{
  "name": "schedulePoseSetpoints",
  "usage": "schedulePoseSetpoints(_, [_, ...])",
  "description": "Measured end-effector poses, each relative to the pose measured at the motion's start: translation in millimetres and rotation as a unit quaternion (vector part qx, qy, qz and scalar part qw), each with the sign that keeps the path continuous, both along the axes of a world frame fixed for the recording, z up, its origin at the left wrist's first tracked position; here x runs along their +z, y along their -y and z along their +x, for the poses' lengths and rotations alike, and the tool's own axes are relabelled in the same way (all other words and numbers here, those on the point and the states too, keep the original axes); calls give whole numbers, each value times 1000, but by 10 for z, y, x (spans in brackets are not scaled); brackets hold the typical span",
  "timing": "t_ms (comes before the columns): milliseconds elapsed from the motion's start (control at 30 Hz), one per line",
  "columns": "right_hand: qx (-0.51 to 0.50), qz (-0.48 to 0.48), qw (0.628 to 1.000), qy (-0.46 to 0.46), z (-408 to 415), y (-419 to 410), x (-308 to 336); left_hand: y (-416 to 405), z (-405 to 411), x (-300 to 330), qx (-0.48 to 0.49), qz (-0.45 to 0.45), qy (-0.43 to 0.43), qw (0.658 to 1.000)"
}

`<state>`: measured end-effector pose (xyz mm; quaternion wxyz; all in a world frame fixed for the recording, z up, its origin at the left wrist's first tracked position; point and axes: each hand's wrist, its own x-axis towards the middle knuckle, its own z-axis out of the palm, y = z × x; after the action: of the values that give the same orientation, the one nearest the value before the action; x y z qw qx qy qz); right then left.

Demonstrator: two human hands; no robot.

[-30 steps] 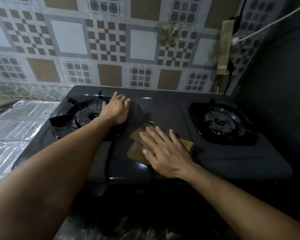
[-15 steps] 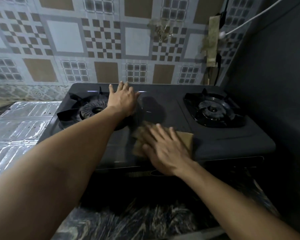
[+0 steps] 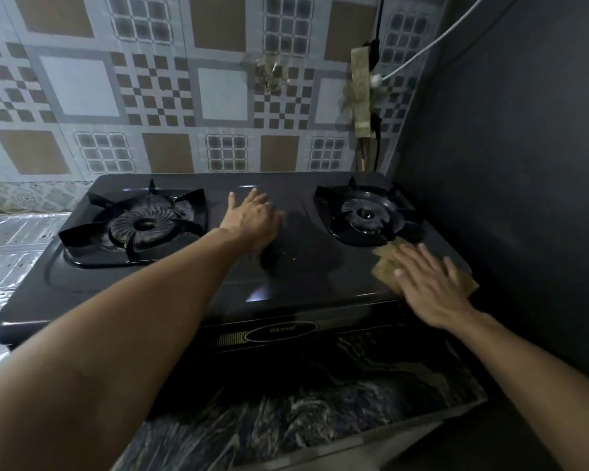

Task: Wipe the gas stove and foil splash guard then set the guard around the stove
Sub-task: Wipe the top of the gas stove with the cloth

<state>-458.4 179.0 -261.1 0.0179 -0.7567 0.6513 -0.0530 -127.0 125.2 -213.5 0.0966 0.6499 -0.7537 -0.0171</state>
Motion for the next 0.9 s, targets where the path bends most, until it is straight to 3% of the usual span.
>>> schedulePoseSetpoints(100, [-28, 14, 1000, -1, -49, 72, 29, -73, -283, 7, -15, 12, -33, 999])
schedulePoseSetpoints(267, [142, -37, 989, -27, 554, -269, -49, -105, -679, -42, -33, 16, -48, 998])
schedulePoseSetpoints(367, [190, -35, 981, -17, 490, -250, -49, -116, -847, -77, -30, 36, -27, 999])
schedulePoseSetpoints(500, [107, -28, 994, 0, -184, 84, -49, -176, -916, -120, 5, 43, -10, 999])
schedulePoseSetpoints(633, [-3, 41, 999, 13, -784, 358, 73, -297, -918, -156, 21, 71, 5, 997])
schedulePoseSetpoints(767, [11, 29, 999, 11, -714, 290, 52, -362, -926, -152, 48, 94, 20, 994])
schedulePoseSetpoints(900, [119, -6, 993, 1, -275, -19, -15, -438, -916, -143, 69, 92, 7, 993])
